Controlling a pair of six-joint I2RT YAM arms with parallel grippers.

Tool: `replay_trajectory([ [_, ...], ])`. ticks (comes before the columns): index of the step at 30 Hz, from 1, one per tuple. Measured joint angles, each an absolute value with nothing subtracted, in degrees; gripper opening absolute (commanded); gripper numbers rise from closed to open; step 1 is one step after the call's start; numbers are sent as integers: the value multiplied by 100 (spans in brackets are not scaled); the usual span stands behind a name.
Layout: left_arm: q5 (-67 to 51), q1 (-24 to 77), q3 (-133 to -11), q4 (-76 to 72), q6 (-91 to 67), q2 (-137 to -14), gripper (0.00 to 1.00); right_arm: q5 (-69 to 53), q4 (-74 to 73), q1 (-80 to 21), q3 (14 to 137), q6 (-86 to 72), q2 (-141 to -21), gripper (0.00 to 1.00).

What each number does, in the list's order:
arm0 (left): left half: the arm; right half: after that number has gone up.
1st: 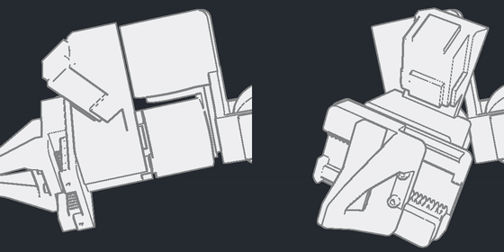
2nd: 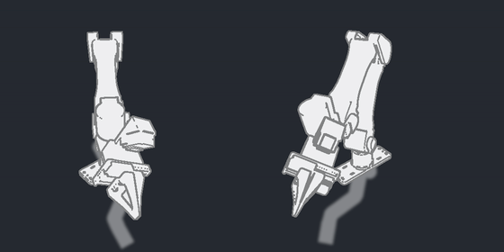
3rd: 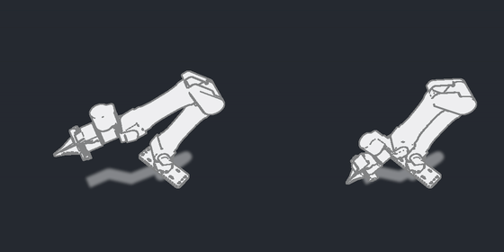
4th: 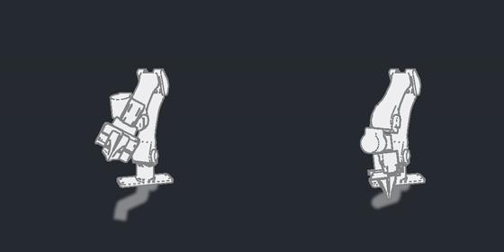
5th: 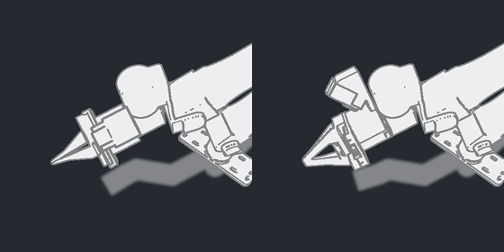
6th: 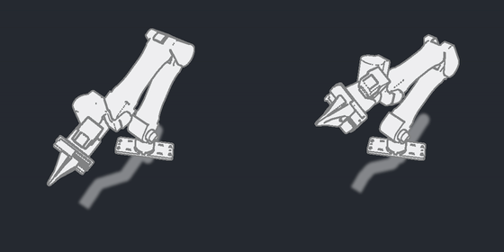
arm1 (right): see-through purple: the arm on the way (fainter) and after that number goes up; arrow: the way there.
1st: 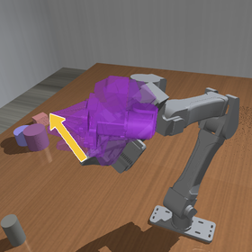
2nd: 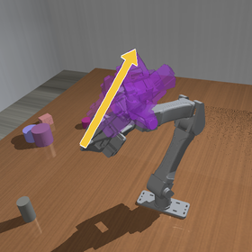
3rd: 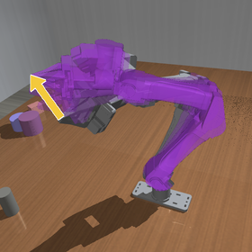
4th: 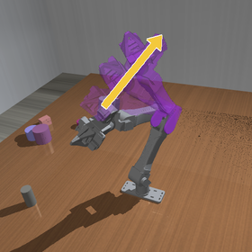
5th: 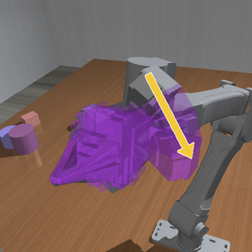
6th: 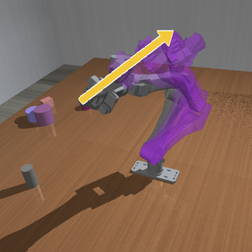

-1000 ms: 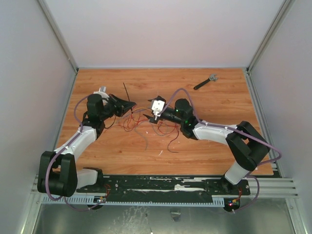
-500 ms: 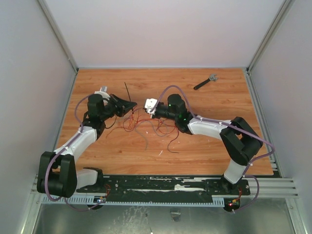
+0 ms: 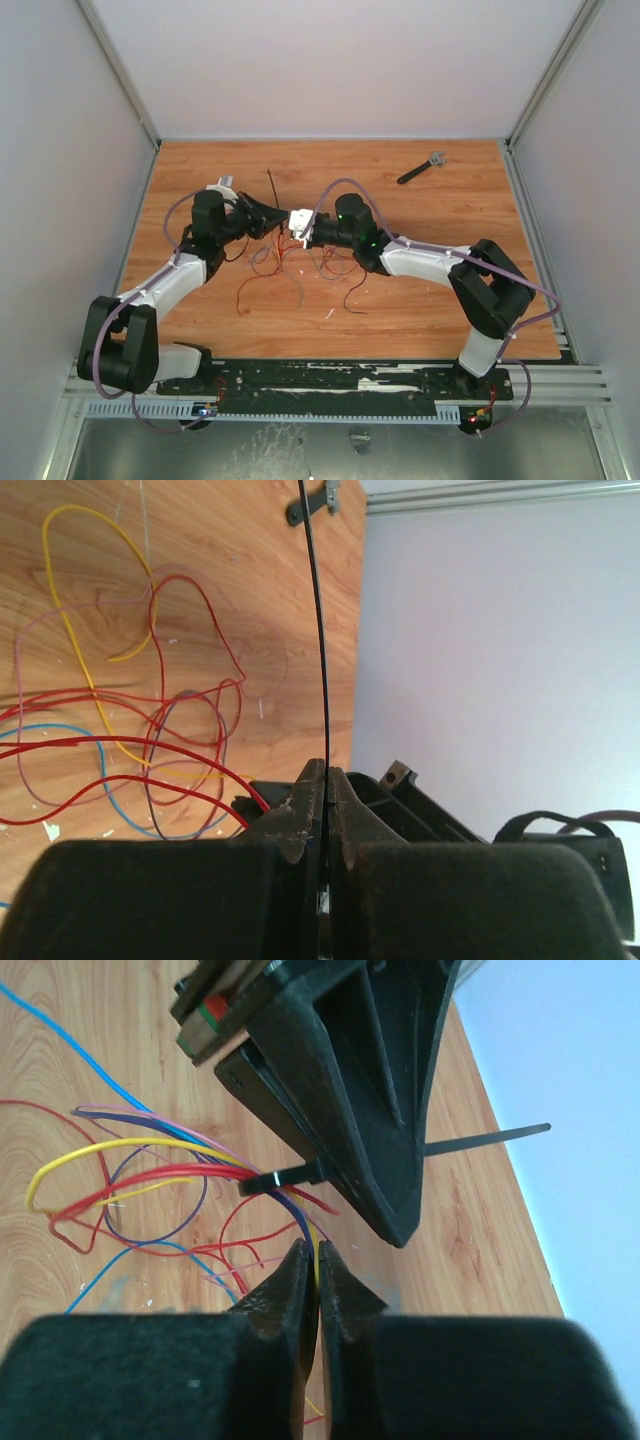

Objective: Zip-tie the wires
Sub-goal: Tie the cable at the center of the board.

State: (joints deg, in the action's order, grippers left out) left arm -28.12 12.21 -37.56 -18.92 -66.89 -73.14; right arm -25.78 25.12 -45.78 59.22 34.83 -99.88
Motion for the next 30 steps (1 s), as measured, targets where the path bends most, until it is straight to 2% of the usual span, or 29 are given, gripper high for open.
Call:
replay_trajectory([
  [4, -2729, 1271, -3839, -1927, -6659, -7478, 0, -2510, 2517, -4604, 5887, 3492, -9953, 33],
  [7, -2663, 1288, -3848, -1940, -6650, -7537, 0, -2366, 2512, -4606, 5658, 3496, -9725, 44],
  [10, -2637, 1291, -3850, -1949, -6650, -7559, 0, -2200, 2508, -4611, 5352, 3500, -9384, 51],
  [20, -2558, 1291, -3940, -1981, -6768, -7599, 0, -1776, 3030, -4941, 4329, 4156, -8143, 56],
  [30, -2506, 1291, -4123, -1809, -7024, -7555, 0, -521, 4438, -6267, 3951, 6020, -8958, 51],
])
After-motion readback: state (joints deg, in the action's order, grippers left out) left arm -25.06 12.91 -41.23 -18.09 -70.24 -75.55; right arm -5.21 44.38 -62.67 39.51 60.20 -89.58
